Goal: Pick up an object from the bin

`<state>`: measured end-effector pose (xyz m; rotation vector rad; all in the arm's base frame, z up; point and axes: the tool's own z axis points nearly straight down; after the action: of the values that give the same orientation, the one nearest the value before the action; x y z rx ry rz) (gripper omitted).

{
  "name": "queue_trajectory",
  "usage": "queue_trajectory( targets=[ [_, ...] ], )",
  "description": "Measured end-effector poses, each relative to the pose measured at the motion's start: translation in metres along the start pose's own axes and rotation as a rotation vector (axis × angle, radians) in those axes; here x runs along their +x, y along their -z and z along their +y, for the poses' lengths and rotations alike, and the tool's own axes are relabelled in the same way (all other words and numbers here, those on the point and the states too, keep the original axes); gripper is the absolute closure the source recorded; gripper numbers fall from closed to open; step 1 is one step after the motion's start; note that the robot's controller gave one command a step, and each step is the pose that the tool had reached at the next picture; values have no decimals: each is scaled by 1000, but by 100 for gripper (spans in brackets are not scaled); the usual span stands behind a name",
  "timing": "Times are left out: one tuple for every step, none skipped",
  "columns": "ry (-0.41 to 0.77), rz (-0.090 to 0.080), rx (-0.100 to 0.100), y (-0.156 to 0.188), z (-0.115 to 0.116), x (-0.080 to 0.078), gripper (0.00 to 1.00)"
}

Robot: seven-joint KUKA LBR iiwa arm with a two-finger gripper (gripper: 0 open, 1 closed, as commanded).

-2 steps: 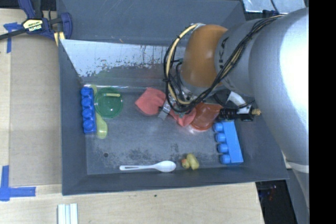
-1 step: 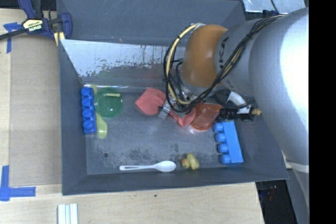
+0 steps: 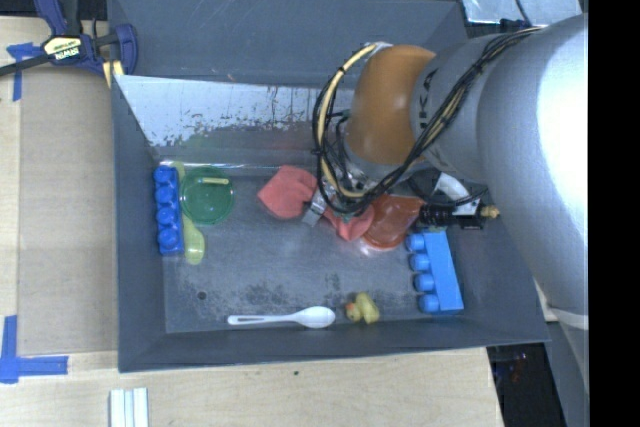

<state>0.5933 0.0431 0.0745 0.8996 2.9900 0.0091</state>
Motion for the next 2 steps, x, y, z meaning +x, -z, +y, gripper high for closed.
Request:
queue_trajectory(
  targets=[
    [1,-1,0,10,0,0,100],
    [2,6,5,43,-1,1,100]
  ],
)
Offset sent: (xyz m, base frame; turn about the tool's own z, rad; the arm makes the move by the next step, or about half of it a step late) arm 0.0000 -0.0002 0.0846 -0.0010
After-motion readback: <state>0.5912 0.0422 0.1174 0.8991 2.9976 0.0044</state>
